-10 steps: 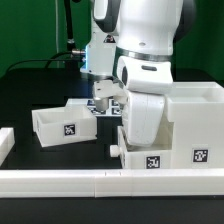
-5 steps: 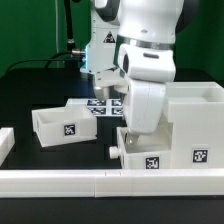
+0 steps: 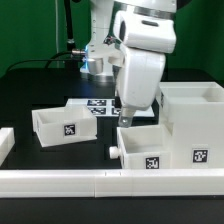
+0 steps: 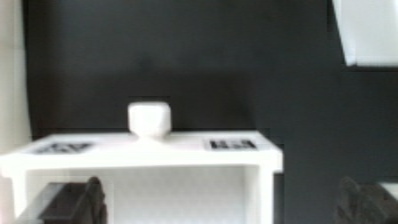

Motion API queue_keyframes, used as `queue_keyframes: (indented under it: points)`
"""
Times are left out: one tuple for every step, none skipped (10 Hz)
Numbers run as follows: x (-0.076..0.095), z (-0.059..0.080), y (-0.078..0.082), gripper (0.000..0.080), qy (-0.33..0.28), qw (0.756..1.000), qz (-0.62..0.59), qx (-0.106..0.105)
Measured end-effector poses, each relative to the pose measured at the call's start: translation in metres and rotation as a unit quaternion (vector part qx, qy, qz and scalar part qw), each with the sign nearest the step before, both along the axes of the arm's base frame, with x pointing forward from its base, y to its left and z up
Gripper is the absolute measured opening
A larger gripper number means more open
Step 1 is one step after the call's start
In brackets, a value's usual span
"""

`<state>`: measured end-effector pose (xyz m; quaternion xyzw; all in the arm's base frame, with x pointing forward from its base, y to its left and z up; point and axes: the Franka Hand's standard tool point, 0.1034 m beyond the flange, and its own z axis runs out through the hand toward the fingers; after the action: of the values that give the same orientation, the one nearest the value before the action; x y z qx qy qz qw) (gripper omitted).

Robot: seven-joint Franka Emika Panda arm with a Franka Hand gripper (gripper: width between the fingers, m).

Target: Assemble drawer

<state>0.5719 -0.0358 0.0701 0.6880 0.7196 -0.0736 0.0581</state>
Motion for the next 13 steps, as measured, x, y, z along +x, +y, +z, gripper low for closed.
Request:
queue_keyframes:
  points:
    - [0.005, -0.006, -0.013, 0.0649, 0.003, 1.000, 0.009, 0.000]
    - [0.005, -0.010, -0.017, 0.0649, 0.005, 1.000, 0.007, 0.000]
    - [0.005, -0.010, -0.016, 0.0649, 0.006, 1.000, 0.012, 0.002]
    - [0.004, -0.010, -0.020, 0.0649, 0.007, 1.000, 0.012, 0.004]
    - [0.004, -0.010, -0.020, 0.0649, 0.008, 1.000, 0.011, 0.004]
    - [0.004, -0.013, -0.021, 0.0649, 0.010, 1.000, 0.019, 0.009]
    - [0.005, -0.022, -0.028, 0.0649, 0.017, 0.999, 0.026, 0.042]
    - [0.010, -0.024, -0.028, 0.0649, 0.017, 0.998, 0.019, 0.052]
    - [0.015, -0.026, -0.027, 0.0649, 0.016, 0.997, 0.029, 0.071]
    - [0.020, -0.034, -0.024, 0.0649, 0.019, 0.995, 0.017, 0.095]
    - [0.020, -0.037, -0.025, 0.0649, 0.019, 0.993, 0.018, 0.117]
    - [0.017, -0.037, -0.036, 0.0649, 0.020, 0.992, 0.017, 0.127]
    - [0.013, -0.039, -0.046, 0.0649, 0.027, 0.989, 0.018, 0.145]
